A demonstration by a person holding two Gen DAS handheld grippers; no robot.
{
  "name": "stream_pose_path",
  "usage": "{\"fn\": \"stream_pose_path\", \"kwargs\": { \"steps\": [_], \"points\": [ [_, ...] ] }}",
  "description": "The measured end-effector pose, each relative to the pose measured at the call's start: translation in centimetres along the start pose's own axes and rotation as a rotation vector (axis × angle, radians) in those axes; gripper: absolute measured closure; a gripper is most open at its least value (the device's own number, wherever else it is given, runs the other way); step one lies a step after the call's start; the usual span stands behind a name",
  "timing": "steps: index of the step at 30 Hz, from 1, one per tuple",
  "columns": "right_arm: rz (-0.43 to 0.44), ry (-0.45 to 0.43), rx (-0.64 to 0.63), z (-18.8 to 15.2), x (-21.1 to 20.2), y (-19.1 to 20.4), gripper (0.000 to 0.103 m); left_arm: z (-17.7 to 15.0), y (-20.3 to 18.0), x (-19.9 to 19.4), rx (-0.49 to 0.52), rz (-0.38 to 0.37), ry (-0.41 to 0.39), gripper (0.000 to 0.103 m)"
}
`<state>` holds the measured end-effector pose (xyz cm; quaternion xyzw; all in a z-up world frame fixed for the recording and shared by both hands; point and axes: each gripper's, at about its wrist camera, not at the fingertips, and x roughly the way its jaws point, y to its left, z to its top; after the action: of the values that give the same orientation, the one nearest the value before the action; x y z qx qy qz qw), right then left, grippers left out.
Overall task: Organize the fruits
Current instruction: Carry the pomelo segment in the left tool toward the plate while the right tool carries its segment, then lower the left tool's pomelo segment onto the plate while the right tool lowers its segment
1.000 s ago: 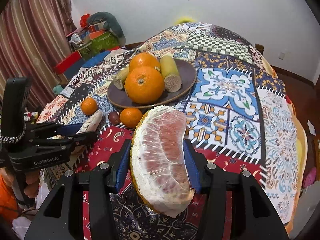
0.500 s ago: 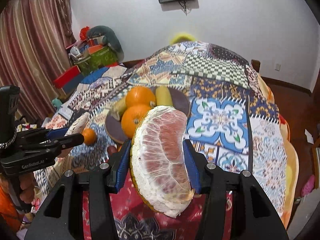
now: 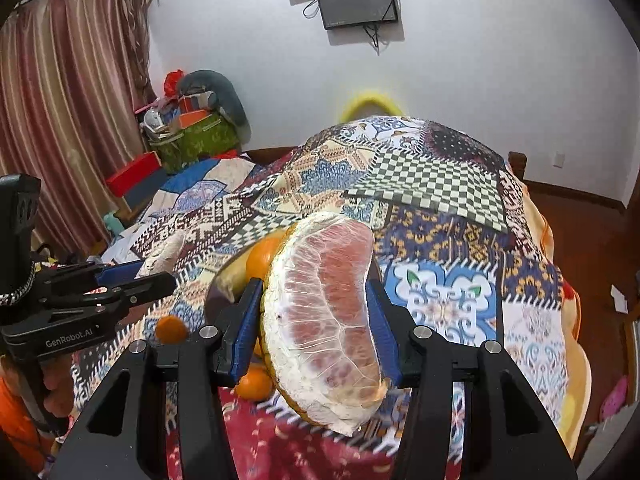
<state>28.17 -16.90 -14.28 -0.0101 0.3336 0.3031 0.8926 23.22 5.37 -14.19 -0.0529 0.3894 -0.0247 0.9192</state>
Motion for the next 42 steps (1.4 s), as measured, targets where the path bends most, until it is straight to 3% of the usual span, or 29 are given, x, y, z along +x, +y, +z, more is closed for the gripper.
{"fn": "stream_pose_path", "kwargs": {
  "steps": [13,14,15,18,27,31,33,40,42],
  "points": [
    [0.048,0.041,-0.010,1.7,5.0,-0.8,0.056,3.1,-0.3,4.3,0.026,-0.031,-0.007,0.063],
    [0.050,0.046,-0.012,1.7,5.3,-0.8,0.056,3.3,-0.4,4.6,0.029,-0.034,-0.005,0.066],
    [0.052,0.051,-0.015,1.7,5.7,-0.8,0.056,3.4,-0.5,4.9,0.033,-0.038,-0.005,0.078],
    [0.064,0.064,-0.022,1.8,6.5,-0.6,0.056,3.7,-0.6,5.8,0.040,-0.038,0.008,0.082],
    [0.101,0.124,-0.029,1.5,8.5,-0.3,0.055,3.9,-0.1,6.5,0.034,-0.040,0.011,0.082],
    [0.104,0.152,-0.037,1.2,9.1,-0.3,0.054,3.7,0.3,6.9,0.020,-0.034,0.021,0.081],
    [0.104,0.157,-0.032,1.2,9.1,-0.4,0.054,3.6,0.5,6.9,0.014,-0.041,0.029,0.073],
    [0.098,0.179,-0.016,1.0,9.3,-0.9,0.053,2.7,0.9,7.8,0.004,-0.027,0.079,0.062],
    [0.085,0.178,-0.025,1.0,9.1,-0.8,0.047,2.5,1.0,7.9,-0.002,-0.030,0.089,0.059]
  ]
}}
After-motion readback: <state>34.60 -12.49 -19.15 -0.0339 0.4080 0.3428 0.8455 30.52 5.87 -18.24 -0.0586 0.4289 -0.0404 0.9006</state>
